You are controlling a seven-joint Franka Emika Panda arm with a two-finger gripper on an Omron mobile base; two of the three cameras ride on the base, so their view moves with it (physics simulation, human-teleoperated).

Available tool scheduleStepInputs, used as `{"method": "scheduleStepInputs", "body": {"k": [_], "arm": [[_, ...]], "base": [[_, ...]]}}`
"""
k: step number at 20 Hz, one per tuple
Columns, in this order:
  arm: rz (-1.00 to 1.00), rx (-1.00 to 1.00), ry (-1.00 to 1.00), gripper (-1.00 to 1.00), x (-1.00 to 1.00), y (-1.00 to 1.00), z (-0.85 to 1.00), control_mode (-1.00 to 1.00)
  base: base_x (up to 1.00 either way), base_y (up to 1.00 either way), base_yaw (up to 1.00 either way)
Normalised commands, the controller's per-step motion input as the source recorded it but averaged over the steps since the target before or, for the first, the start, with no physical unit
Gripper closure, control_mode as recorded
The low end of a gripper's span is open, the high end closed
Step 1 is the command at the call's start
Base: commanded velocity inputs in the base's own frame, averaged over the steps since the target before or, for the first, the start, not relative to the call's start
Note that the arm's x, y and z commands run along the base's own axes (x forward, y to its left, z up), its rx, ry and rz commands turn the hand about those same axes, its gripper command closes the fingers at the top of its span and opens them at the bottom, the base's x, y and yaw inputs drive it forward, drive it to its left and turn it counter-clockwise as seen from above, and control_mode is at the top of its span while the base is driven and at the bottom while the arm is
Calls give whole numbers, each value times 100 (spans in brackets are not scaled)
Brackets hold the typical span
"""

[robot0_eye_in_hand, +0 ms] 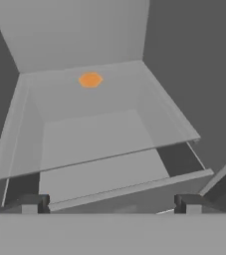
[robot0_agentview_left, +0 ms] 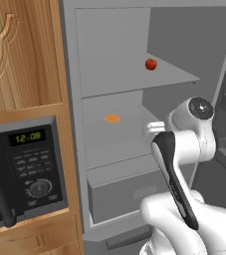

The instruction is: Pick the tangerine and apple from the fridge and place them on the plate next to the blender to make a fruit smoothie.

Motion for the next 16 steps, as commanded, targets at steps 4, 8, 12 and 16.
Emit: {"method": "scheduleStepInputs", "body": {"k": [4, 8, 12, 16], "arm": [[-5, -5, -26, -100, -7, -18, 100, -100], [0, -11, -26, -100, -4, -1, 100, -100], [0, -1, -7, -100, 13, -38, 100, -100], [0, 1, 26, -100, 86, -23, 73, -100]], "base": [[0, 0, 0], [0, 0, 0], [0, 0, 0], [0, 0, 0]]}}
